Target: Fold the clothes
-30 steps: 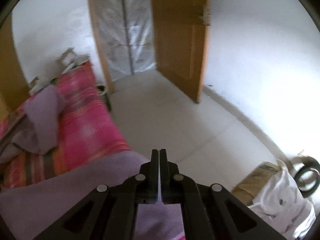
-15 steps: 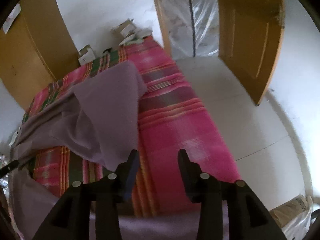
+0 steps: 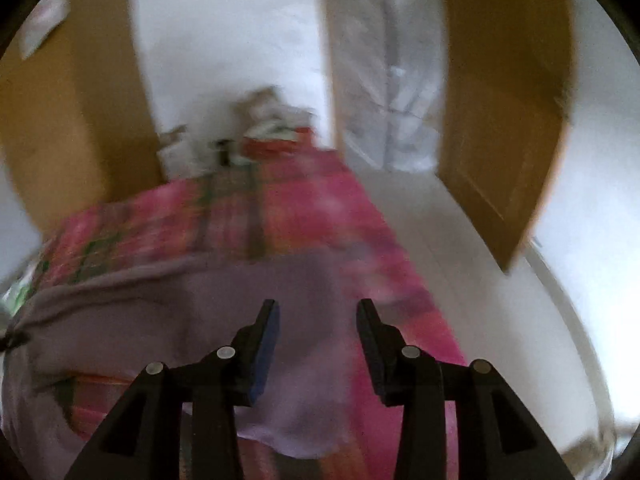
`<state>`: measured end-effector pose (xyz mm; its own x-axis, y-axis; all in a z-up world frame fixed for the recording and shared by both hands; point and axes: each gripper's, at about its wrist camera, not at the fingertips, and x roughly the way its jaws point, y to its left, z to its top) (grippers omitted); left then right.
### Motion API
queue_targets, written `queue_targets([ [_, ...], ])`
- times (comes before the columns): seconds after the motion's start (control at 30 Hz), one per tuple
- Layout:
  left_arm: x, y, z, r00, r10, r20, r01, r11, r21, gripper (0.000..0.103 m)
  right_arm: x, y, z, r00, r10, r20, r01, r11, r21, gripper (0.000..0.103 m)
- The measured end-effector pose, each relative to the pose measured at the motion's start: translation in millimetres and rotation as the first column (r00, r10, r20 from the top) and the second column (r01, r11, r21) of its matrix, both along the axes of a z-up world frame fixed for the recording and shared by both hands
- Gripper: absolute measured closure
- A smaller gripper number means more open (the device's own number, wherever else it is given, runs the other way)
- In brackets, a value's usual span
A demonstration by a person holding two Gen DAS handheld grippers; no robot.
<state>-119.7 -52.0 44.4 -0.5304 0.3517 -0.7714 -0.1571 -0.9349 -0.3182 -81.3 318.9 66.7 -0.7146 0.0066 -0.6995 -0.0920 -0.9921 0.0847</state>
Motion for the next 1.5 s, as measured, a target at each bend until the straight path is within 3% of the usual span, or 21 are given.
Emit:
queue_targets([
  [0.13, -27, 7, -10, 0.998, -0.033, 0.044, 0.031, 0.999, 0.037, 0.077, -33, -61, -3, 0.969, 0.238, 0.064, -0.237, 0.971, -0.028, 0.069],
  [0.23, -50, 9, -21, 0.995, -0.028, 0.1, 0.023, 0.998, 0.055, 0.078, -59, -93, -19, 0.937, 0.315, 0.153, -0.318, 0.948, -0.009, 0.07],
  [0.37, -70, 3, -21, 0.997, 0.03, 0.066, -0.032, 0.999, 0.022, 0.078, -103, -107, -38, 0.929, 0.269, 0.255, -0.293, 0.954, 0.063, 0.07],
  [0.53, -94, -12, -27, 0.992, 0.101, 0.074, -0.107, 0.991, 0.077, 0.078, -143, -104, -40, 0.947, 0.188, 0.262, -0.213, 0.974, 0.073, 0.07],
  [0.73, -104, -11, -34, 0.99, 0.121, 0.077, -0.127, 0.988, 0.084, 0.078, -170, -136, -55, 0.93, 0.214, 0.299, -0.268, 0.952, 0.151, 0.07],
  [0.87, -102, -13, -34, 0.99, 0.121, 0.076, -0.127, 0.988, 0.085, 0.078, -164, -145, -51, 0.94, 0.229, 0.254, -0.274, 0.949, 0.155, 0.07],
  [1.03, -89, -16, -25, 0.988, 0.115, 0.106, -0.123, 0.99, 0.071, 0.078, -141, -142, -10, 0.963, 0.222, 0.154, -0.248, 0.953, 0.176, 0.07],
  [1.2, -64, -11, 28, 0.998, 0.048, 0.034, -0.049, 0.999, 0.018, 0.078, -118, -132, 60, 0.981, 0.189, 0.053, -0.195, 0.963, 0.185, 0.07],
  [1.37, -48, -24, 120, 0.996, 0.028, -0.079, -0.032, 0.998, -0.051, 0.078, -108, -133, 139, 0.979, 0.19, -0.07, -0.173, 0.964, 0.204, 0.07],
  [1.5, -51, -34, 194, 0.984, 0.025, -0.179, -0.052, 0.988, -0.149, 0.078, -114, -131, 195, 0.973, 0.18, -0.142, -0.162, 0.978, 0.129, 0.07],
])
